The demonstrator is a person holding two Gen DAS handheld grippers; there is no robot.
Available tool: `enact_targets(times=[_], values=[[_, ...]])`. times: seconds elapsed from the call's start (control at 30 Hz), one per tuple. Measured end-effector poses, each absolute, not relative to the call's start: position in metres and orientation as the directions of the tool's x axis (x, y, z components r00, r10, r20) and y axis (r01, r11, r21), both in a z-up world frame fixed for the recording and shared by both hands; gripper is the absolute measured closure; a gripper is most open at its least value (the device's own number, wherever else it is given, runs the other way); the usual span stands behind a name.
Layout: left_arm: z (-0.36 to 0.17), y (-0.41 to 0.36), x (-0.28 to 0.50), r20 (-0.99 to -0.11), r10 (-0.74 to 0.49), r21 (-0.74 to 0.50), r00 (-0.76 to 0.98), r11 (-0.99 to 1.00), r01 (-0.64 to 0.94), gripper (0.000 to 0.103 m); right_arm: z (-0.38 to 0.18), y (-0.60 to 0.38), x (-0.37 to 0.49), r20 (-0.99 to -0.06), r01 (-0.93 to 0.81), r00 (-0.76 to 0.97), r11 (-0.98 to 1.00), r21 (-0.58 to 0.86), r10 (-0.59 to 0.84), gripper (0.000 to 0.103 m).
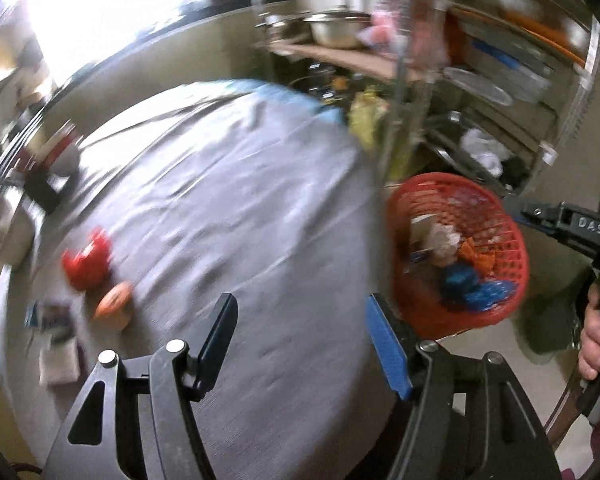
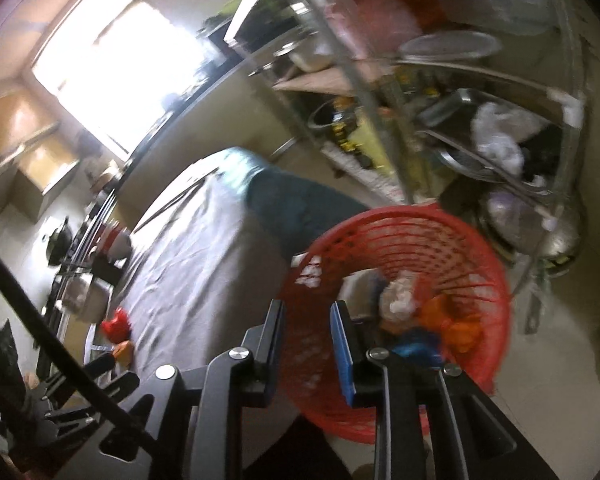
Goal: Collect trash
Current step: 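Return both open tools to the table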
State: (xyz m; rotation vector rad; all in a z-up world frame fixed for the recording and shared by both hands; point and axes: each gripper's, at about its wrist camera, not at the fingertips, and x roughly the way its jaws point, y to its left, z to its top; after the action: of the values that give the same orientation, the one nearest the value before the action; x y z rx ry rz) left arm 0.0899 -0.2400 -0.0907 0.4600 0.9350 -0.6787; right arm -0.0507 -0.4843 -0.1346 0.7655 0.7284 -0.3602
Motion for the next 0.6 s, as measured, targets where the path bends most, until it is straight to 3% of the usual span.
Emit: enact_targets(times=[0.6], values=[[-0.096,0.04,0.161,-0.847,-0.049,0.03,0.529,0.99,0.139,0.036,-0.125,-0.337,0.054,-0.734,0.244,0.642,0.85,0.468,0.22,0.076]])
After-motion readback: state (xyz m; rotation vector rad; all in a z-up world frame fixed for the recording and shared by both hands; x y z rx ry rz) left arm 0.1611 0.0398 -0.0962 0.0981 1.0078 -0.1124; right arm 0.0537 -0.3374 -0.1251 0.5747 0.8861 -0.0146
